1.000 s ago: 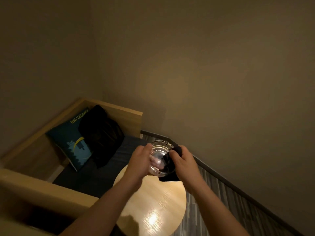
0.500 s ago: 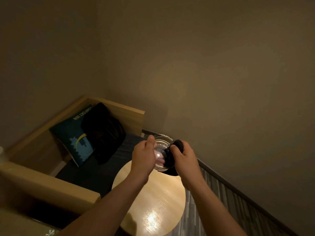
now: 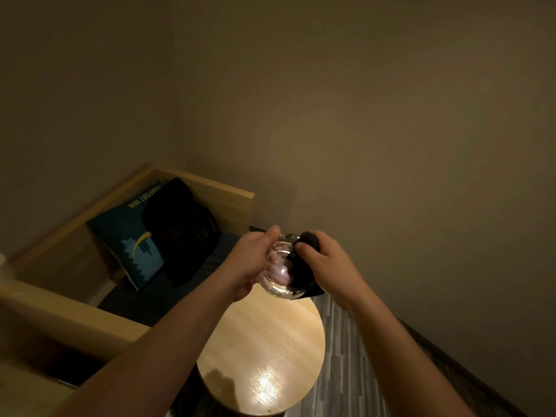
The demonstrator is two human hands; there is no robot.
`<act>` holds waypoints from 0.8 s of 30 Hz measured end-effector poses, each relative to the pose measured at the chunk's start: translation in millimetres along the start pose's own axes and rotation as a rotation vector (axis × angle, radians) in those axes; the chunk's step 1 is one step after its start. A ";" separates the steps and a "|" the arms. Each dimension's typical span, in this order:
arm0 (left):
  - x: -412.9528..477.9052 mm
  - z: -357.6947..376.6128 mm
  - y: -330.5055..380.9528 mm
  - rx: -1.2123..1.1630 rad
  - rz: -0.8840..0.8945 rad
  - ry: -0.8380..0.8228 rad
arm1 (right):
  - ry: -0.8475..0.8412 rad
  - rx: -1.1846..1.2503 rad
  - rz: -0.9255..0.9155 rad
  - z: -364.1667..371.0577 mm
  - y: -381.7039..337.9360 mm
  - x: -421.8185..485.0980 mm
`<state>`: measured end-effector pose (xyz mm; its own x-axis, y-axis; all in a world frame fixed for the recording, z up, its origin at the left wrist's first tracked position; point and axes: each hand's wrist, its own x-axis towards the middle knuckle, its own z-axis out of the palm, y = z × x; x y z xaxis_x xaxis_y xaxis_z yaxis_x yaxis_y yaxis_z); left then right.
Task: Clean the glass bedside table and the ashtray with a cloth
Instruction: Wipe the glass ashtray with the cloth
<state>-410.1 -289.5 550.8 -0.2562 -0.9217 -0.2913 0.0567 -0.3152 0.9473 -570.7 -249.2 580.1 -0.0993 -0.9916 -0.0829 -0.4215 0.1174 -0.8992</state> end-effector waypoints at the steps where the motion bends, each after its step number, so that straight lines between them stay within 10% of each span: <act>1: 1.7 2.4 -2.0 -0.034 0.011 0.073 | 0.057 0.042 0.031 6.0 3.4 -1.6; 6: -7.3 18.7 -15.2 -0.020 0.083 0.281 | 0.171 0.058 0.114 27.9 22.2 -8.2; 14: -7.1 -8.9 11.8 -0.179 -0.206 -0.226 | -0.187 -0.190 -0.064 -13.0 -0.9 7.4; 24: 4.0 16.7 -18.0 -0.168 -0.049 0.293 | 0.178 -0.002 0.144 34.9 23.7 -6.8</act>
<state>-428.2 -283.8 534.7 0.0241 -0.9225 -0.3853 0.2160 -0.3715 0.9030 -548.5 -241.5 544.3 -0.3157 -0.9395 -0.1327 -0.3935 0.2569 -0.8827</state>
